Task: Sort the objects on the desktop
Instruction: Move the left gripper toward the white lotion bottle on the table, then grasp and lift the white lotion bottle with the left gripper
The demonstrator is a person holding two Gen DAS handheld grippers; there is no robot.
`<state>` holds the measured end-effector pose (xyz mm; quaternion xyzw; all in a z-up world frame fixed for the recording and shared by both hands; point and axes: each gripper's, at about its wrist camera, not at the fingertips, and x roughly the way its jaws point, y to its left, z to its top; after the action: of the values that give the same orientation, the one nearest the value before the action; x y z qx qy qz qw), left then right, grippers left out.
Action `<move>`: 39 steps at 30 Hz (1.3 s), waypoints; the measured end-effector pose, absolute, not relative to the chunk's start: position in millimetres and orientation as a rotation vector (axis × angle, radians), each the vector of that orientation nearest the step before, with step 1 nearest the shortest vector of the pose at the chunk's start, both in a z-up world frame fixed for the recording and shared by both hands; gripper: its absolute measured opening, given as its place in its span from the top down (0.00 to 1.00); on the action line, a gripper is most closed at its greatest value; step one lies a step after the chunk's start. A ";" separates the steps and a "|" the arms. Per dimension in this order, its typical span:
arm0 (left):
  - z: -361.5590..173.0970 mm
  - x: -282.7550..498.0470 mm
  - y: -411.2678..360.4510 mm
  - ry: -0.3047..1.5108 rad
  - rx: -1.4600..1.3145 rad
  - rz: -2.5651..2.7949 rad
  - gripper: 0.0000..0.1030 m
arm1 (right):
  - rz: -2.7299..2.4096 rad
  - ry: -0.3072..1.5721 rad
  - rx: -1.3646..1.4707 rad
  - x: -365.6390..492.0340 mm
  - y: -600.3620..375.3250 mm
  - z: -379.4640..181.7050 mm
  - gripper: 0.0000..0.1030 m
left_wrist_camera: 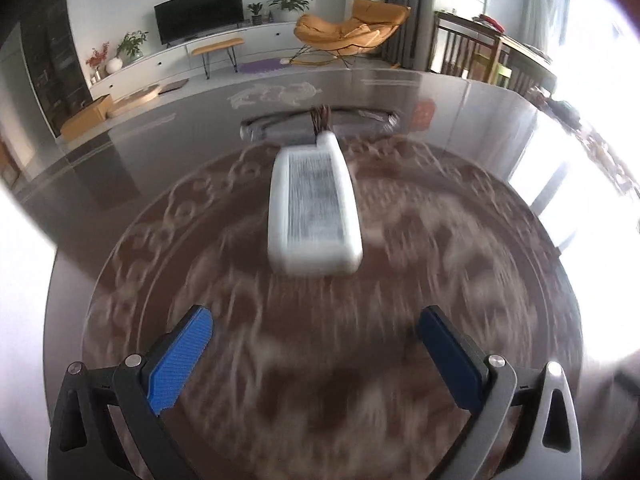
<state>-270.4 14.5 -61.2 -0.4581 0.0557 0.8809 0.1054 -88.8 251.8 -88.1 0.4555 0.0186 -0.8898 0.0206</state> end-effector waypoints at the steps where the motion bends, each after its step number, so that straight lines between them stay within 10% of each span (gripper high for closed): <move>1: -61.2 -279.4 15.8 0.158 -1.354 2.603 0.00 | -2.759 0.058 1.412 -89.0 252.0 -88.2 0.00; 10: -60.6 -339.1 30.4 0.153 -1.379 2.603 0.00 | -2.759 0.058 1.412 -88.8 251.7 -88.3 0.00; 14: -53.1 -332.5 27.1 0.136 -1.319 2.672 0.49 | -2.759 0.058 1.412 -88.9 251.7 -88.4 0.00; 32: -55.4 -185.3 -116.0 -0.072 -1.403 2.918 0.49 | -2.759 0.058 1.412 -88.9 251.7 -88.7 0.00; 39: -62.6 -182.5 -109.7 -0.028 -1.425 2.872 0.19 | -2.759 0.058 1.412 -89.4 252.2 -89.1 0.00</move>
<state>-182.5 -109.7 -62.6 -0.4443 -0.0087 0.8953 -0.0325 -89.4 252.2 -89.1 0.4553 0.0187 -0.8899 0.0207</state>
